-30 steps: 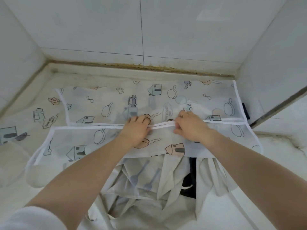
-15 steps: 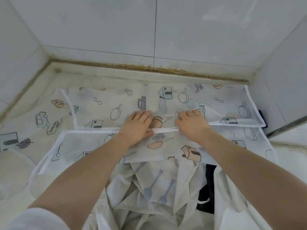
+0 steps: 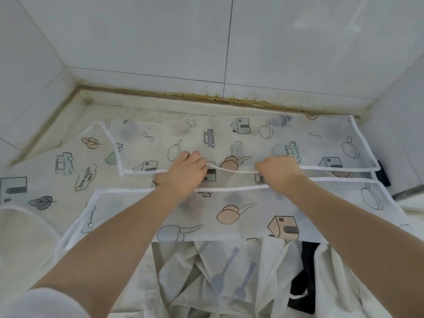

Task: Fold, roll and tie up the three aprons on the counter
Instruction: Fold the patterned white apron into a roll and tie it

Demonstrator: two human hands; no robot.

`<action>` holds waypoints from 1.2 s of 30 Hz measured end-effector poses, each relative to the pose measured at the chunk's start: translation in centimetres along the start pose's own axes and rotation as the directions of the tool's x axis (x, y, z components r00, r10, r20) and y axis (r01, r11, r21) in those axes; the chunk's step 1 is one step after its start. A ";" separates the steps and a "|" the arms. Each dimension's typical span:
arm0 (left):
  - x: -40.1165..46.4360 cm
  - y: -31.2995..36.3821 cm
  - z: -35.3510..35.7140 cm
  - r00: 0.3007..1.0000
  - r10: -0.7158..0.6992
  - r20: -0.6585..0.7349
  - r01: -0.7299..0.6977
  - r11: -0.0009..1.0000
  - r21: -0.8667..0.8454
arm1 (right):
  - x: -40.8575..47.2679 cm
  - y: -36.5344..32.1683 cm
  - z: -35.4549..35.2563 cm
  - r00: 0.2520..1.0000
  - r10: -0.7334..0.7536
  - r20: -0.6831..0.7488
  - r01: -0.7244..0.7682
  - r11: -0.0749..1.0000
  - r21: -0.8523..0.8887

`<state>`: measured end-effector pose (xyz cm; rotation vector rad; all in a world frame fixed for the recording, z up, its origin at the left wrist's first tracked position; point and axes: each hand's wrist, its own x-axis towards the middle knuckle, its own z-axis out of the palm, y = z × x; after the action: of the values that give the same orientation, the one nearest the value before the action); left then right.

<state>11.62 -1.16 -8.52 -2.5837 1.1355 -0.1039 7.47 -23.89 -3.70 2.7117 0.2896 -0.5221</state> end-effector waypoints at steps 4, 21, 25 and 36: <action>0.6 1.0 0.4 0.978 -0.143 0.150 0.177 0.954 -0.240 | 0.7 -1.1 0.6 0.998 -0.056 0.036 0.028 0.845 0.534; 1.4 -0.9 -0.8 0.940 -0.104 0.326 0.186 0.955 -0.231 | 1.1 -3.8 2.1 0.947 0.315 -0.066 -0.266 0.882 0.390; 0.8 0.2 0.1 0.958 -0.110 0.266 0.146 0.982 -0.122 | -0.4 -7.9 1.7 0.988 0.020 -0.153 0.042 0.918 0.395; -7.3 -1.6 4.2 0.983 -0.050 0.179 0.092 0.968 -0.235 | 0.8 -10.5 0.9 0.922 -0.073 0.381 -0.015 0.975 0.224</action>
<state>8.57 6.28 -11.55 -2.7810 1.0496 0.2538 5.15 -14.56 -8.05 2.7331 0.1718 -1.1437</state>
